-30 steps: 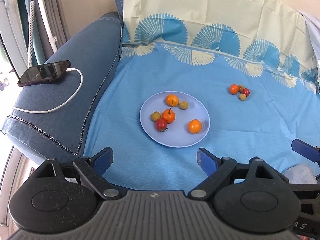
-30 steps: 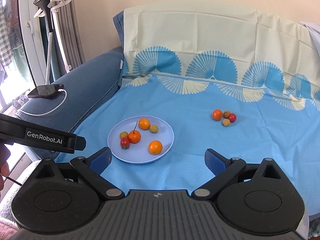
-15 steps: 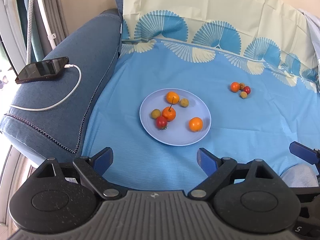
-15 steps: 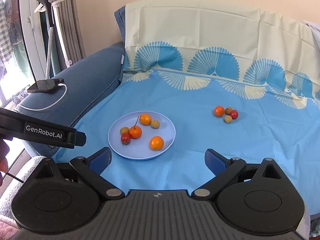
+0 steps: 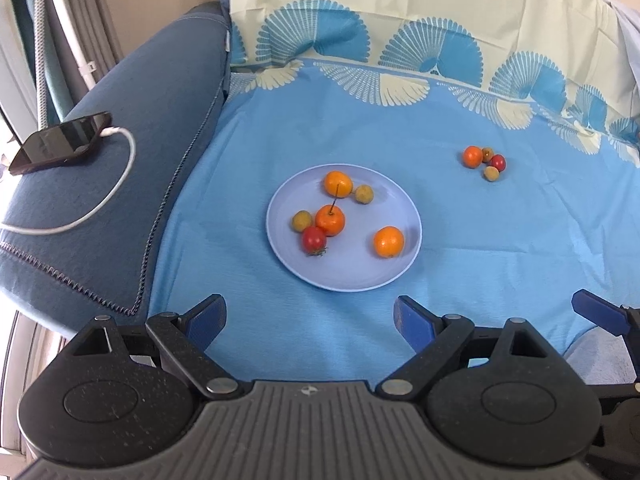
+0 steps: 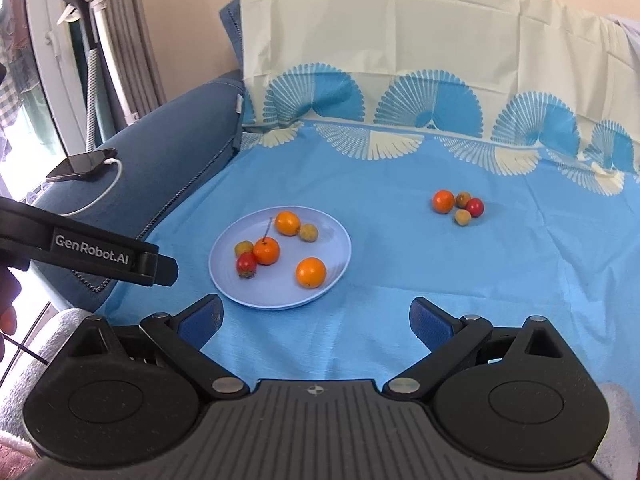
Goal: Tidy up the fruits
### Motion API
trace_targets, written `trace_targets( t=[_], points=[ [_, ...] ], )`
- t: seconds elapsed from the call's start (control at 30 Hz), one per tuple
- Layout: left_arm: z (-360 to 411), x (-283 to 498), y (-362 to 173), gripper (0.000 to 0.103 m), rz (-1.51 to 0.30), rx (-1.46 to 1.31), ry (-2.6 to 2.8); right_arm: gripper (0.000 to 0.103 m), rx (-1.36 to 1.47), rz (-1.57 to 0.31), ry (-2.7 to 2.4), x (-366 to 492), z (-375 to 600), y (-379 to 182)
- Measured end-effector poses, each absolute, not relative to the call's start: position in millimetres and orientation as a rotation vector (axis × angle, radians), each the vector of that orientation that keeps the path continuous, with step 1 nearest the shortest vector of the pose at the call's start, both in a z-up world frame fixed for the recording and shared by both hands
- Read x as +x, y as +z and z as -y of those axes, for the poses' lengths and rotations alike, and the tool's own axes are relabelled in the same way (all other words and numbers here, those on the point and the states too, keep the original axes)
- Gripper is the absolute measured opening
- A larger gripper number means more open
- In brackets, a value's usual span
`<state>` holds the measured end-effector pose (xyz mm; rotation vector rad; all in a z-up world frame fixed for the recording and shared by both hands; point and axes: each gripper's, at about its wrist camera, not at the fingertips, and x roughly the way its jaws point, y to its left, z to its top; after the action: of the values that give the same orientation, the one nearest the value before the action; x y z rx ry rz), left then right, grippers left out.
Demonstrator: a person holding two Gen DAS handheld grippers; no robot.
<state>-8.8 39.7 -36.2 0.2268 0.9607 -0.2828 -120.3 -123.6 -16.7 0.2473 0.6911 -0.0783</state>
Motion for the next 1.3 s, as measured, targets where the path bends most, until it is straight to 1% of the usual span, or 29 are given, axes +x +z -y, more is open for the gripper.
trace_targets(
  t=[0.23, 0.5, 0.63, 0.87, 0.97, 1.13, 1.17, 1.2, 1.3],
  points=[
    [8, 26, -46, 0.094, -1.001, 0.257, -0.318, 0.099, 0.269, -0.663, -0.181, -112, 165, -34],
    [114, 87, -72, 0.094, -1.008, 0.309, -0.429, 0.099, 0.243, -0.625, -0.380, -82, 257, -70],
    [172, 123, -96, 0.094, -1.003, 0.327, -0.499, 0.099, 0.266, -0.631, -0.461, -50, 311, -99],
    [254, 192, -157, 0.094, -1.026, 0.398, -0.561, 0.099, 0.277, -0.666, -0.498, 22, 389, -161],
    [279, 214, -182, 0.094, -1.039, 0.432, -0.601, 0.099, 0.269, -0.705, -0.440, 53, 404, -183],
    [300, 235, -210, 0.094, -1.028, 0.497, -0.638, 0.099, 0.206, -0.722, -0.315, 89, 402, -209],
    [301, 241, -214, 0.094, -1.034, 0.488, -0.643, 0.100, 0.192, -0.725, -0.294, 95, 399, -213],
    [301, 247, -217, 0.094, -1.051, 0.472, -0.648, 0.102, 0.178, -0.715, -0.287, 100, 396, -214],
    [300, 256, -224, 0.094, -1.072, 0.443, -0.646, 0.102, 0.185, -0.681, -0.273, 112, 396, -218]
  ],
)
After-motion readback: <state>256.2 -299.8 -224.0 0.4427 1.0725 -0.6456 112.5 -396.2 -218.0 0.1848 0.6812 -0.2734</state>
